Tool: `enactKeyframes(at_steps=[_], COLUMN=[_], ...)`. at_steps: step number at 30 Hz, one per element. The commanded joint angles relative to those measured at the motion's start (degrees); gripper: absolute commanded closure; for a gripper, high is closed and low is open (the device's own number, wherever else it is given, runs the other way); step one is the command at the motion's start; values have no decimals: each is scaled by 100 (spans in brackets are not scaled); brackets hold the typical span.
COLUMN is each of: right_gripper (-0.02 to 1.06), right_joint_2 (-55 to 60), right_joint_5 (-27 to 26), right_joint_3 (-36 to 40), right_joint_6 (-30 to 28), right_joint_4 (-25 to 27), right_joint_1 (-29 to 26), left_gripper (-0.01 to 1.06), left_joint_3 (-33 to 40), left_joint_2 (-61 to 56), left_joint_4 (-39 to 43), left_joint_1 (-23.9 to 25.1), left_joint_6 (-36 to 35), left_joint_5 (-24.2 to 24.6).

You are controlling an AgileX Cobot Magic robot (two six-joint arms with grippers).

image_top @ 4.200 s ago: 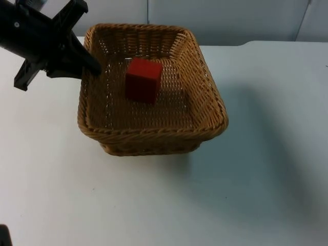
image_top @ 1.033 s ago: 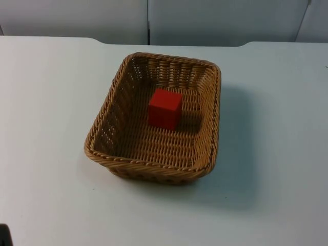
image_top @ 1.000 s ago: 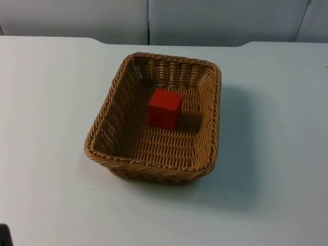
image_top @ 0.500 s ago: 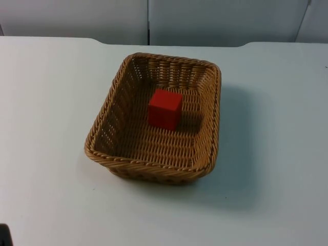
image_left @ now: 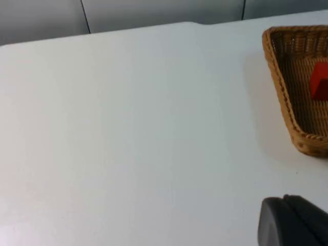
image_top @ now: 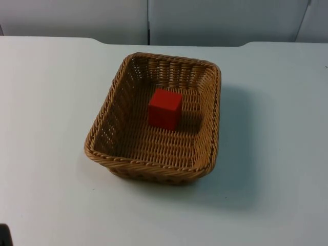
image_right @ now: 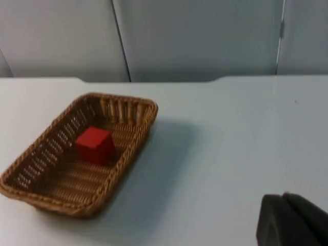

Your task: Pick up the basket with the left hand and place the cube into the basket with the right hand.

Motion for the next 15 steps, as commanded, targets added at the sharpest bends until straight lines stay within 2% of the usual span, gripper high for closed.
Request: enactKeyframes(at_steps=[1,5,9,10,15], right_gripper=[105,105,105,105,105], right_joint_2=[-14,-14,-14,-14,-14], right_joint_5=[135,324,215,149,137], right_joint_3=[172,500,602,642,642], right_joint_6=[-102,-95,-290,-249,118], right_joint_4=[-15,-59,-227,-347,-670], right_joint_1=[-19,-19,-19,-19,-19], left_gripper=[105,105,105,105,105], left_joint_3=[235,339,342,377,464], left_joint_2=[-16,-16,-16,-16,-16], left_joint_4=[-5,7,121,176,252], left_joint_1=[-34,-45,-45,-45,-45], left_joint_6=[-96,-96,-86,-86,-265], left_joint_5=[-240,-335,-462,-574,-469])
